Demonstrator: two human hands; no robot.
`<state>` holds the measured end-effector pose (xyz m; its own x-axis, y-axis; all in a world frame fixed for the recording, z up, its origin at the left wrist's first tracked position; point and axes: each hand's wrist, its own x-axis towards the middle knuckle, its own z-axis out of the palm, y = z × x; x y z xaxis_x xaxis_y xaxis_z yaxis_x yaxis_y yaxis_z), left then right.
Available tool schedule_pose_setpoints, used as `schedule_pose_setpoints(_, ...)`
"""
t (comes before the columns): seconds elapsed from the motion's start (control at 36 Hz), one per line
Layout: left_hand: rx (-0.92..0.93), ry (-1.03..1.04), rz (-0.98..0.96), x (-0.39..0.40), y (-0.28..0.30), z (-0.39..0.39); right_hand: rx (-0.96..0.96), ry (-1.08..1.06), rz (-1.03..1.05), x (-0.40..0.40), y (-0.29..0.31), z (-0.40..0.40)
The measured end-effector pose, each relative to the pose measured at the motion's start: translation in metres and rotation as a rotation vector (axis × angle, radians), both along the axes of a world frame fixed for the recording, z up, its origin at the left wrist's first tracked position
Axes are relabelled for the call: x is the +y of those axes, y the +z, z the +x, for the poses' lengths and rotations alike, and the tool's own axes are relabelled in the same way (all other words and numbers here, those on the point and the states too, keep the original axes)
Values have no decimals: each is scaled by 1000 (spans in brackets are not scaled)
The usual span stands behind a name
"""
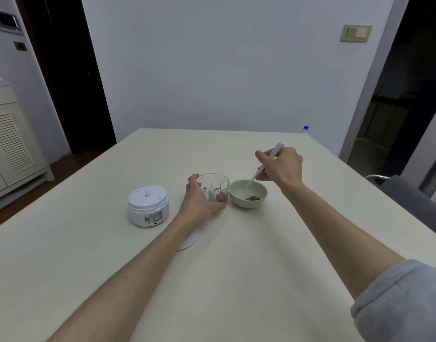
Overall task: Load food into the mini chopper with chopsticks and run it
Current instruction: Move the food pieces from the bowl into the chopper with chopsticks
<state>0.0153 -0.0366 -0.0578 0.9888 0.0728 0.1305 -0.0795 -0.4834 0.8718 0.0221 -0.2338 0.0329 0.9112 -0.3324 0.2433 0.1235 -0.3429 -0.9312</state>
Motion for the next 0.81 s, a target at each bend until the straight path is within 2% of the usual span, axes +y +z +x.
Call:
schedule_pose_setpoints(0.31, -8, 34, 32, -3, 1, -1, 47, 113, -281, -6, 2, -1)
schedule_pose_setpoints(0.81, -23, 35, 45, -2, -3, -1, 63, 141, -319, -18, 2, 2)
